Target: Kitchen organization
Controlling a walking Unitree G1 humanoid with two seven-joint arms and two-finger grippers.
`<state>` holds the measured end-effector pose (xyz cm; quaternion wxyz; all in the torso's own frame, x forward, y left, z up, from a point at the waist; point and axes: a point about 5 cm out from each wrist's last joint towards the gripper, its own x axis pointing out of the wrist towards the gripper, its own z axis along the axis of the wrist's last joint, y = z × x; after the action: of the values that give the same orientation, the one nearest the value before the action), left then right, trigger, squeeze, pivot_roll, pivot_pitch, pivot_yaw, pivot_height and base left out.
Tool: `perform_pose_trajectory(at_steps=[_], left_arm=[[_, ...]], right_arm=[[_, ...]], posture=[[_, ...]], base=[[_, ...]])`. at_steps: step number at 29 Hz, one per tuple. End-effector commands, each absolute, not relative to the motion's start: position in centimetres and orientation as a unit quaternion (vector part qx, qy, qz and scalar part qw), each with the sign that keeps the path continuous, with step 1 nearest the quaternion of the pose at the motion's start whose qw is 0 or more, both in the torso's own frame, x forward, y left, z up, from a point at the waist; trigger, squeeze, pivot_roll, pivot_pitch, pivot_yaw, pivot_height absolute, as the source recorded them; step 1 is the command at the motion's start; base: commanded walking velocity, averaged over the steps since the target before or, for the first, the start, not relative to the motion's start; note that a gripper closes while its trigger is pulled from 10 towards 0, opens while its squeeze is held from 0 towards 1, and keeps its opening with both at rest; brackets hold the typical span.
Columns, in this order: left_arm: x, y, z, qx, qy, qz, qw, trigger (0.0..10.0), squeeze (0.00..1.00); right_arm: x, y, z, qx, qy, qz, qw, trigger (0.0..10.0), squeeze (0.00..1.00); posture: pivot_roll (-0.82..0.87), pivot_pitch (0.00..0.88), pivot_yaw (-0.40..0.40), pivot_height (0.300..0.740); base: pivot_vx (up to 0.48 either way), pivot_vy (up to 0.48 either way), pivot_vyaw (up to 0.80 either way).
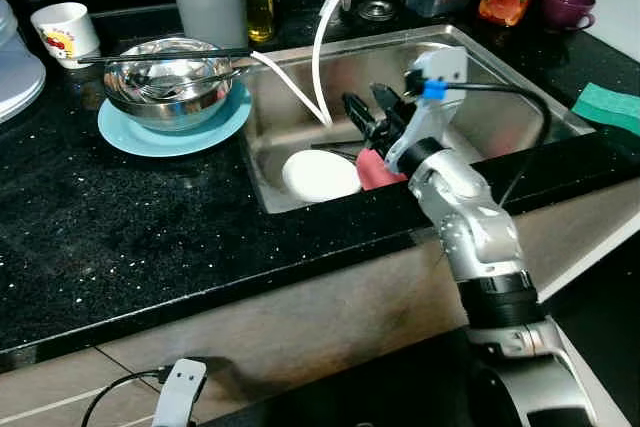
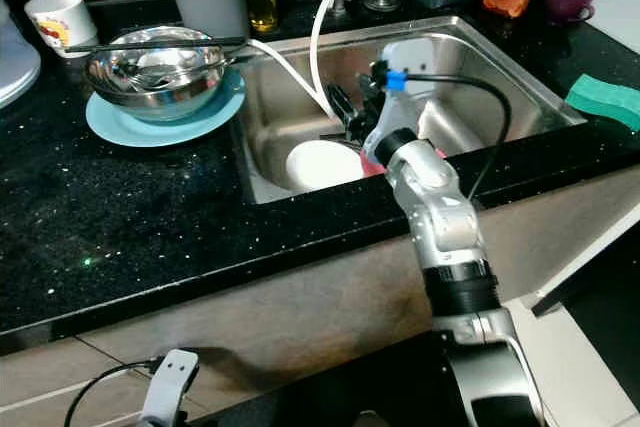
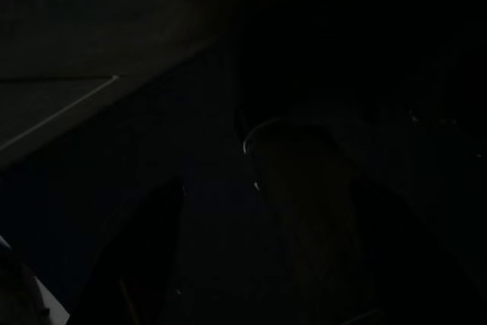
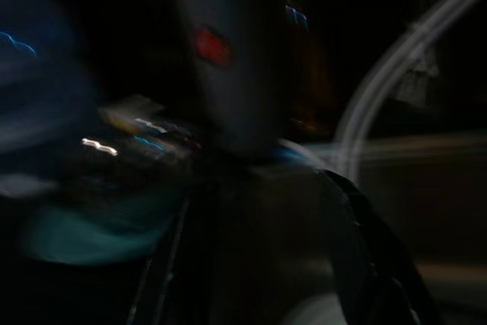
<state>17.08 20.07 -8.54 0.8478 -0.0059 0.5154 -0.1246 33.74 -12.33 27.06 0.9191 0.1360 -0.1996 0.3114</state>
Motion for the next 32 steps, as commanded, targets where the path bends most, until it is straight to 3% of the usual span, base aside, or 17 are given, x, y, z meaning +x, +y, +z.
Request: perform_pose_trajectory(at_steps=[1, 4, 9, 11, 12, 15, 18, 20, 27, 28, 32], left_arm=[[16.5, 20.3, -8.7, -0.018, 0.521, -0.119, 0.845, 10.0, 0.00], [16.5, 20.4, -8.7, -0.017, 0.521, -0.125, 0.844, 10.0, 0.00], [16.6, 20.5, -8.6, -0.011, 0.524, -0.130, 0.842, 10.0, 0.00], [16.6, 20.5, -8.6, -0.016, 0.522, -0.129, 0.843, 10.0, 0.00], [16.6, 20.5, -8.6, -0.016, 0.522, -0.129, 0.843, 10.0, 0.00], [16.5, 20.4, -8.6, -0.023, 0.520, -0.133, 0.843, 10.0, 0.00], [16.5, 20.4, -8.6, -0.025, 0.519, -0.133, 0.844, 10.0, 0.00], [16.4, 20.0, -8.6, -0.043, 0.513, -0.152, 0.844, 10.0, 0.00], [16.4, 19.3, -8.5, -0.071, 0.506, -0.184, 0.840, 10.0, 0.00], [16.4, 19.1, -8.5, -0.080, 0.504, -0.194, 0.838, 10.0, 0.00], [16.4, 19.1, -8.5, -0.077, 0.504, -0.196, 0.838, 10.0, 0.00]], right_arm=[[32.5, -12.5, 27.8, 0.175, -0.220, 0.362, 0.889, 10.0, 0.00], [30.4, -12.8, 28.4, 0.212, -0.240, 0.434, 0.842, 10.0, 0.00], [29.0, -13.2, 28.7, 0.242, -0.253, 0.478, 0.806, 10.0, 0.00], [27.1, -13.1, 28.4, 0.256, -0.253, 0.533, 0.766, 10.0, 0.00], [27.1, -13.1, 28.4, 0.256, -0.253, 0.533, 0.766, 10.0, 0.00], [24.8, -12.8, 27.5, 0.255, -0.229, 0.601, 0.722, 10.0, 0.00], [24.3, -12.7, 27.1, 0.254, -0.219, 0.617, 0.711, 10.0, 0.00], [23.2, -12.9, 25.5, 0.262, -0.171, 0.654, 0.689, 10.0, 0.00], [21.6, -13.7, 23.0, 0.260, -0.090, 0.692, 0.667, 10.0, 0.00], [20.8, -14.1, 21.3, 0.249, -0.038, 0.701, 0.667, 10.0, 0.00], [20.0, -15.2, 18.8, 0.228, 0.035, 0.687, 0.689, 10.0, 0.00]], posture=[[-0.02, 0.152, 0.031, 0.740], [-0.02, 0.155, 0.041, 0.740], [-0.01, 0.163, 0.044, 0.740], [-0.01, 0.173, 0.049, 0.740], [-0.01, 0.173, 0.049, 0.740], [-0.01, 0.152, 0.047, 0.740], [-0.01, 0.152, 0.047, 0.740], [0.00, 0.141, 0.040, 0.740], [0.00, 0.141, 0.036, 0.740], [0.01, 0.143, 0.035, 0.740], [0.01, 0.148, 0.037, 0.740]], base=[[0.000, 0.000, 0.00], [0.000, 0.000, 0.00], [0.000, 0.000, 0.00], [0.000, 0.000, 0.00], [0.000, 0.000, 0.00], [0.000, 0.000, 0.00], [0.000, 0.000, 0.00], [0.000, 0.000, 0.00], [0.000, 0.000, 0.00], [0.000, 0.000, 0.00], [0.000, 0.000, 0.00]])
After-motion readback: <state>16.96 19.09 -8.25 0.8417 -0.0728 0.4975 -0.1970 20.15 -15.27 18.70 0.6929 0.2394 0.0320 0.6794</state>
